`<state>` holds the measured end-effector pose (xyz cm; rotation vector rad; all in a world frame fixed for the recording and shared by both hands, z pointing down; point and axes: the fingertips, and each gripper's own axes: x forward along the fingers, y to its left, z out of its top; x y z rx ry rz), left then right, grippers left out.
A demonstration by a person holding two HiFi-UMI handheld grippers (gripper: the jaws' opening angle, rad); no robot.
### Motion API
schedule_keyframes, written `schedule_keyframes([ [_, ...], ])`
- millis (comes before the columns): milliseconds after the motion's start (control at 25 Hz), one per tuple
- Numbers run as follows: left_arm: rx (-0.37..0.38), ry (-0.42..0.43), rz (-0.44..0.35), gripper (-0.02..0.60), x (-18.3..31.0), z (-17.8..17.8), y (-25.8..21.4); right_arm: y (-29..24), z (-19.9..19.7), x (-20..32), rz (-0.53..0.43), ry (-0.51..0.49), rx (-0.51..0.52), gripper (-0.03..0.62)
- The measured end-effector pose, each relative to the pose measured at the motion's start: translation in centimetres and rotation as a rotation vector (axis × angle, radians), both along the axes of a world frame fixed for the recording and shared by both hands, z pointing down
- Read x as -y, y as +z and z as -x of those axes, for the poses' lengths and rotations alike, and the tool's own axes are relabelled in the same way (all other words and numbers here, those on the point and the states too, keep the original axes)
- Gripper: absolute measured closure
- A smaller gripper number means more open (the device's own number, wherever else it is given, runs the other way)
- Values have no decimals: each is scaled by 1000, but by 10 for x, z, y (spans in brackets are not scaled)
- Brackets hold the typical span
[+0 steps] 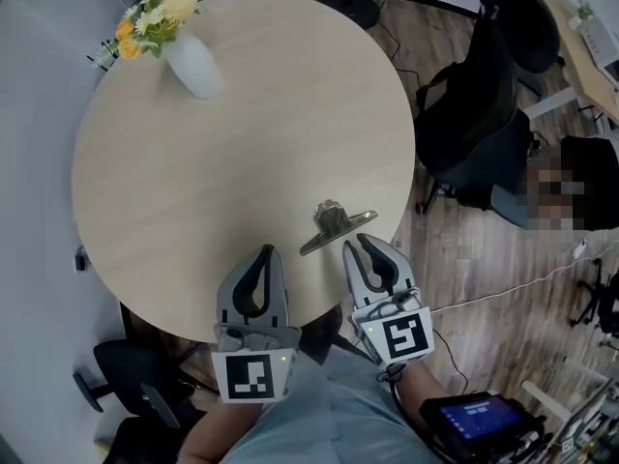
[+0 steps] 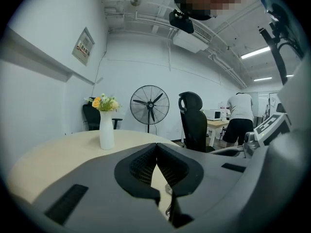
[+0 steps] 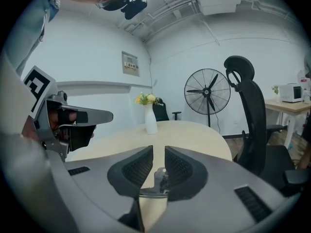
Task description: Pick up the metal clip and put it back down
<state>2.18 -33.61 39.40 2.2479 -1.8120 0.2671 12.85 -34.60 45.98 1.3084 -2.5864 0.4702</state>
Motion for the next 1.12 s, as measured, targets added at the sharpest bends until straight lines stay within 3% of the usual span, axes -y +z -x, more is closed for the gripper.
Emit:
schedule_keyframes([
  [40,-3,-1,12,563,8,3,9,12,4,5,31,-8,-13,530],
  [120,-11,0,42,563,21,9,28,33,15,16,64,-23,-26,401],
  [200,-20,0,85,563,32,14,48,51,25,28,67,-26,-41,375],
  [520,-62,-36,235,563,58,48,120,124,48,58,194,-40,-173,336],
  [760,-69,-55,258,563,73,64,139,158,59,61,281,-69,-269,324],
  [1000,-64,-55,265,563,79,65,144,168,60,67,285,-83,-318,328],
  [1120,-62,-57,256,563,81,66,140,155,59,77,217,-66,-298,327],
])
